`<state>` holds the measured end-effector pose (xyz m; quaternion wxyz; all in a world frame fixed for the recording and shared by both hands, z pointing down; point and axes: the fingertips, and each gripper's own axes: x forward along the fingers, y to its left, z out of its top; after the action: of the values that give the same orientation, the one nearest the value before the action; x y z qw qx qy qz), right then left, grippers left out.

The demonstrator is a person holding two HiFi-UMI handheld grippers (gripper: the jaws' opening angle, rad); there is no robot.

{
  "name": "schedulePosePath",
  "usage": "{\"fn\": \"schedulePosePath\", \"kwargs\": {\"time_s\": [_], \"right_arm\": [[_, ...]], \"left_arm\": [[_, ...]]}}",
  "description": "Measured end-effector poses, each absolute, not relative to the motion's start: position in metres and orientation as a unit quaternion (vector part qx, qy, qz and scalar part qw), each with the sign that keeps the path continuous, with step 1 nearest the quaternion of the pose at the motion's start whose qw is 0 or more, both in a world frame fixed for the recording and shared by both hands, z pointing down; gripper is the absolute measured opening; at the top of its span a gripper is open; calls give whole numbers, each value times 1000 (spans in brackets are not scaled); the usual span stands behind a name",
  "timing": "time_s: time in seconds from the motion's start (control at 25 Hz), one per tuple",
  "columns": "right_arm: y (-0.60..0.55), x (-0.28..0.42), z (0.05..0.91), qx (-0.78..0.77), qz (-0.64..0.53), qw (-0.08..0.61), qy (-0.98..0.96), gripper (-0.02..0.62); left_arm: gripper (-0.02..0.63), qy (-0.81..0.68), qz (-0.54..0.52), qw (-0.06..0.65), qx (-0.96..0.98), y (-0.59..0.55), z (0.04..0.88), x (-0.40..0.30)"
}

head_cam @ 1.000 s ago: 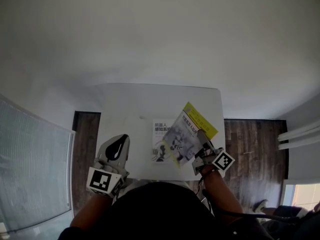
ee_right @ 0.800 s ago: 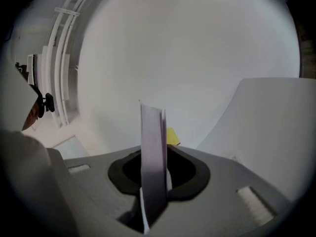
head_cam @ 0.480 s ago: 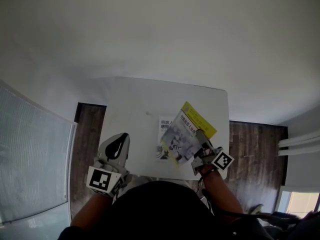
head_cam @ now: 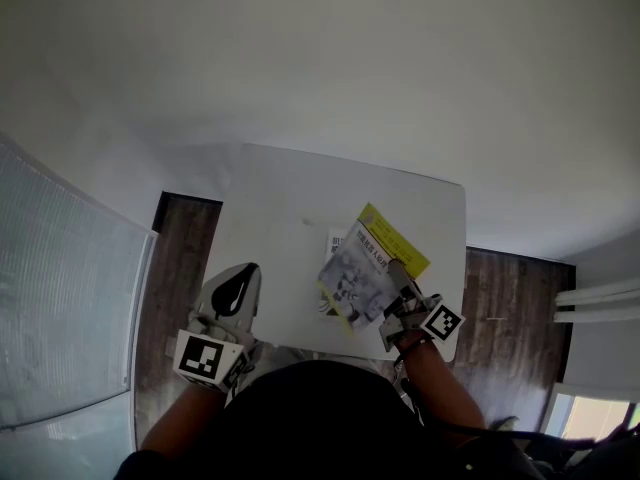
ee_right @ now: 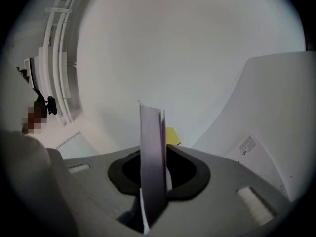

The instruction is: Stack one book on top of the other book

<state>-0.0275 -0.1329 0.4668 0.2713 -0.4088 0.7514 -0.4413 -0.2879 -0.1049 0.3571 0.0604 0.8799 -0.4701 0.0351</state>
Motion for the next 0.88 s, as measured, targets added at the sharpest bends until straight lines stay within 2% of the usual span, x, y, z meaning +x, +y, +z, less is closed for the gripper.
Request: {"fn": "schedulePosePath", "kwargs": {"time_s": [0.24,0.88], "right_arm": [[-134,-32,461,-396,-446,269,756,83],[-127,-40,469,-384,-467,271,749,84]], "left_arm": [[6,-479,32,81,874,-106,349,-282],[6,-467,46,76,880,-114,362,-280]]}}
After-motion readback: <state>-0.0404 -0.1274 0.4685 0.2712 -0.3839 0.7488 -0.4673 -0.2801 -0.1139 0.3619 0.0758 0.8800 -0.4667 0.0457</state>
